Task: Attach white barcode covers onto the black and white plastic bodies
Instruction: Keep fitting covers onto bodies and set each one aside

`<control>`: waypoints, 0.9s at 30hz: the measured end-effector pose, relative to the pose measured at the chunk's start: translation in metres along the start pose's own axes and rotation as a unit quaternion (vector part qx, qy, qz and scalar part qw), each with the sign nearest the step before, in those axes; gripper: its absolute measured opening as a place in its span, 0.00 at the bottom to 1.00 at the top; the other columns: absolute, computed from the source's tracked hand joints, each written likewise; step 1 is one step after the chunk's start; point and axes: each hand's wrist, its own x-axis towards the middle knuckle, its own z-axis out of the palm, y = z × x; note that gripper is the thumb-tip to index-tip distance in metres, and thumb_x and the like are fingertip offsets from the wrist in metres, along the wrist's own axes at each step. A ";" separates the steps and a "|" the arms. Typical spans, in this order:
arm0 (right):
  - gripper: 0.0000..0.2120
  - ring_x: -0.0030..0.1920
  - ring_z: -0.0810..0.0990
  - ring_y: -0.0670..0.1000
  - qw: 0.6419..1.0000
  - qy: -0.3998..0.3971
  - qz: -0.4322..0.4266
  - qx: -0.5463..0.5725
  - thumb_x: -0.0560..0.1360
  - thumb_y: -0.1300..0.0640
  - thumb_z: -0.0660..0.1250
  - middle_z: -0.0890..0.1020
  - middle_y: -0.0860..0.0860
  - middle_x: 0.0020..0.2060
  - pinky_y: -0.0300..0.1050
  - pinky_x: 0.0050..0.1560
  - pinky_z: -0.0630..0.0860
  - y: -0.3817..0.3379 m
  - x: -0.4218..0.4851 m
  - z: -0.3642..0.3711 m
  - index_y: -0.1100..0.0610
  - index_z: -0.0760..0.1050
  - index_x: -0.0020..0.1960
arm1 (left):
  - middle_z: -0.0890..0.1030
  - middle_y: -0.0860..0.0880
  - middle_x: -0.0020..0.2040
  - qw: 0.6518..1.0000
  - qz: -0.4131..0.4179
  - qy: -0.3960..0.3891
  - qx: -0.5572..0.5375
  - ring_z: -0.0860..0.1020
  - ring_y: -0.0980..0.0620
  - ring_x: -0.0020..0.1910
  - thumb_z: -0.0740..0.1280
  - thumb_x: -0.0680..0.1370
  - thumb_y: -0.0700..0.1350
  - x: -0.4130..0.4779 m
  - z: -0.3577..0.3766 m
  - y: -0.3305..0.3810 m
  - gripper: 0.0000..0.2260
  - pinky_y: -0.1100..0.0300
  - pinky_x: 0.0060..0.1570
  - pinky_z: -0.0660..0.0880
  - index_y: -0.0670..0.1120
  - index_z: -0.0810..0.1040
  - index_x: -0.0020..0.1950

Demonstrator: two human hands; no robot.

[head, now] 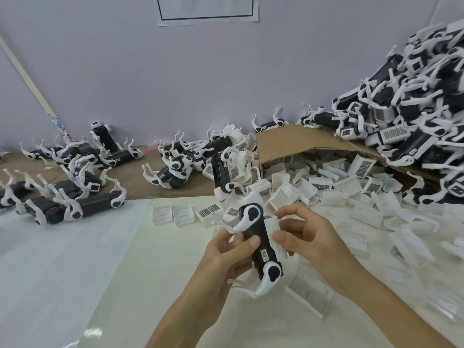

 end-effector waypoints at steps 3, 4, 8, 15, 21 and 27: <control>0.18 0.36 0.80 0.50 1.000 0.008 -0.005 0.006 0.68 0.52 0.77 0.86 0.55 0.42 0.38 0.38 0.76 0.002 0.001 0.000 0.57 0.77 0.53 | 0.83 0.39 0.59 1.000 0.004 0.006 0.017 0.81 0.37 0.60 0.75 0.71 0.47 0.001 0.000 -0.002 0.26 0.47 0.64 0.75 0.41 0.75 0.67; 0.16 0.36 0.80 0.50 1.000 0.009 -0.010 0.000 0.69 0.52 0.78 0.86 0.55 0.43 0.39 0.38 0.76 0.002 0.001 0.001 0.57 0.77 0.52 | 0.83 0.39 0.59 1.000 0.003 0.006 0.020 0.81 0.38 0.59 0.76 0.71 0.47 0.001 0.000 -0.003 0.27 0.46 0.64 0.75 0.41 0.75 0.67; 0.12 0.37 0.81 0.50 0.999 0.000 -0.025 -0.032 0.70 0.52 0.74 0.86 0.51 0.43 0.40 0.40 0.78 0.004 -0.001 0.003 0.59 0.79 0.48 | 0.83 0.41 0.61 1.000 -0.003 0.013 0.028 0.80 0.38 0.61 0.75 0.71 0.46 0.000 0.002 -0.004 0.26 0.38 0.70 0.69 0.41 0.76 0.67; 0.14 0.36 0.79 0.51 0.999 -0.006 -0.028 -0.036 0.72 0.51 0.71 0.83 0.52 0.37 0.44 0.42 0.79 0.002 -0.001 0.003 0.62 0.78 0.47 | 0.82 0.36 0.60 0.999 -0.016 0.040 0.000 0.80 0.33 0.59 0.76 0.69 0.48 -0.001 0.006 -0.003 0.29 0.37 0.66 0.71 0.35 0.75 0.65; 0.14 0.34 0.80 0.50 0.999 -0.003 -0.020 -0.031 0.69 0.49 0.72 0.82 0.50 0.34 0.45 0.39 0.80 0.005 -0.003 0.008 0.61 0.76 0.43 | 0.84 0.40 0.58 0.999 -0.017 0.030 0.010 0.83 0.38 0.56 0.76 0.70 0.50 0.000 0.003 -0.005 0.25 0.45 0.60 0.78 0.41 0.78 0.64; 0.12 0.34 0.81 0.48 0.997 -0.023 -0.038 -0.060 0.72 0.49 0.71 0.81 0.49 0.31 0.43 0.37 0.80 0.008 -0.005 0.013 0.54 0.75 0.35 | 0.85 0.41 0.56 0.998 -0.019 0.054 -0.001 0.84 0.41 0.54 0.78 0.67 0.53 0.003 0.002 -0.008 0.24 0.50 0.53 0.81 0.44 0.82 0.60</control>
